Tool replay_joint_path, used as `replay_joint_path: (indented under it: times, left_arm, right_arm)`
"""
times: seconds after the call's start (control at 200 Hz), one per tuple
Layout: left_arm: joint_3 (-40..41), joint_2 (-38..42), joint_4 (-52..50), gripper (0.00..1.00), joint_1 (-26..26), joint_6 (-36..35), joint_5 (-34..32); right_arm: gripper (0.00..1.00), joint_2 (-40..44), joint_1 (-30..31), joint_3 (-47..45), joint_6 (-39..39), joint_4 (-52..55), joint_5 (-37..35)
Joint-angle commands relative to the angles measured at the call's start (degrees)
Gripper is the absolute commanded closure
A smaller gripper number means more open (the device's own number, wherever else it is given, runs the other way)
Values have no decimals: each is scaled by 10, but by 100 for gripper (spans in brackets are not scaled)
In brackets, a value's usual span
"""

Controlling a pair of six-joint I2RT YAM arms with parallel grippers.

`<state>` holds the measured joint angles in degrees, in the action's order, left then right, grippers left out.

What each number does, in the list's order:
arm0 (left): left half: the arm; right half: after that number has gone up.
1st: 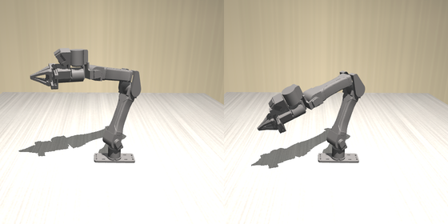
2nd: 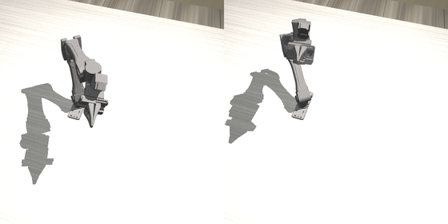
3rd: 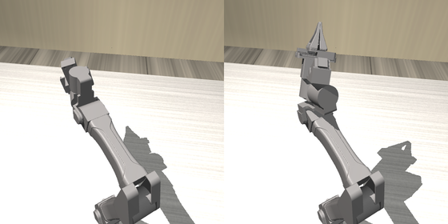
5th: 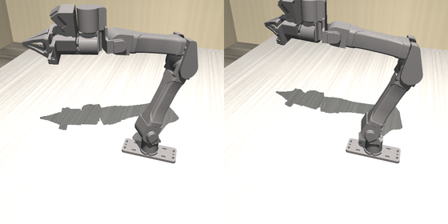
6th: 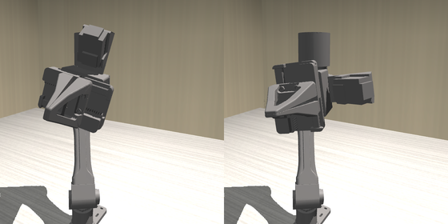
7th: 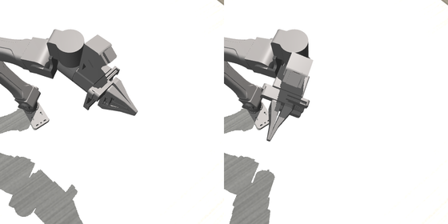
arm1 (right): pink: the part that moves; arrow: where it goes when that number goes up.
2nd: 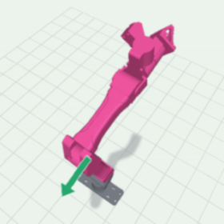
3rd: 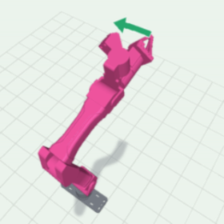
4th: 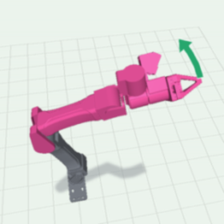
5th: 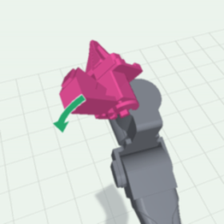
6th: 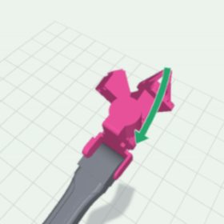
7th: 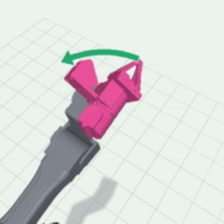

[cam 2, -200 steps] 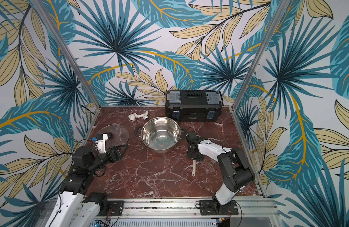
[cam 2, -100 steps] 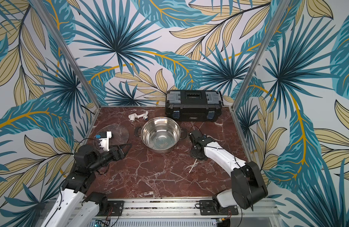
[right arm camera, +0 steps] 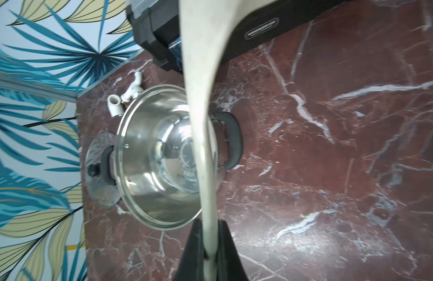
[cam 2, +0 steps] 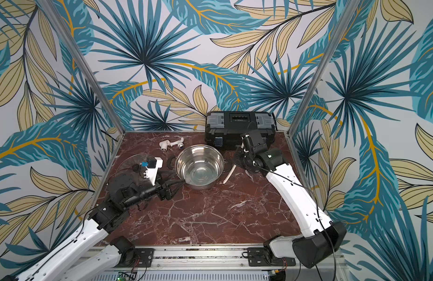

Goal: Stir the soup with a spoon
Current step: Adjust the spoon.

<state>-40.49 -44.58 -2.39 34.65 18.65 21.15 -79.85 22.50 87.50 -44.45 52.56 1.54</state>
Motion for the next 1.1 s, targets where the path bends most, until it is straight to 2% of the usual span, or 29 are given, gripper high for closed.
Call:
replay_joint_path:
  times: [0.0, 0.225, 0.421, 0.521, 0.661, 0.927, 1.097]
  left_arm:
    - [-45, -15, 13, 15, 50, -117, -76]
    - [-79, -66, -3, 19, 159, -266, -214]
    - [-92, -109, 6, 21, 207, -349, -296]
    - [-100, -124, 8, 27, 210, -362, -301]
    - [-100, -131, 23, 28, 214, -364, -304]
    - [-105, -142, 32, 42, 221, -362, -319]
    - [-110, -147, 38, 47, 230, -359, -331]
  right_arm:
    - [100, -42, 2, 23, -28, 5, 100]
    - [100, -73, 15, 42, -100, -57, 196]
    - [100, -74, 31, 57, -135, -77, 224]
    - [100, -71, 41, 57, -145, -79, 227]
    - [100, -63, 52, 53, -149, -79, 221]
    - [100, -54, 74, 38, -162, -94, 213]
    - [100, -51, 84, 26, -171, -108, 212]
